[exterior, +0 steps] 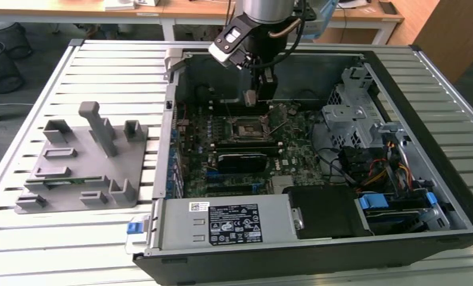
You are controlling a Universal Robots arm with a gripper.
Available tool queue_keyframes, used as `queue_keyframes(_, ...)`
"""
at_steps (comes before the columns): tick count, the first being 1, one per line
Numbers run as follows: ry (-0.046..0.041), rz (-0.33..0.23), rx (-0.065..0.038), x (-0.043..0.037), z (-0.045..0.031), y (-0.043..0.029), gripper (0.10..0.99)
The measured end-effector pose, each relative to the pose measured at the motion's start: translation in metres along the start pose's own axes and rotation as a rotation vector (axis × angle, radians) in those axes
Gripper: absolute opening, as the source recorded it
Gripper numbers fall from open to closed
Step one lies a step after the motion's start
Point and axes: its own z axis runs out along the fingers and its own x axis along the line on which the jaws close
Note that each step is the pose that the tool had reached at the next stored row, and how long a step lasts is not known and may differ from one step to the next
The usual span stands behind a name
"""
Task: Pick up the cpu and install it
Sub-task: 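Place the cpu into insertion slot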
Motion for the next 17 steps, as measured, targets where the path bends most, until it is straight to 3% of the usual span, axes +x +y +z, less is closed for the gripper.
queue_keyframes(10, -0.0001, 0.001, -0.001, -0.0003, 0.0153, -0.0027, 0.537)
queue_keyframes(17, -0.0004, 0.004, -0.007, -0.0005, 0.0279, -0.0067, 0.537)
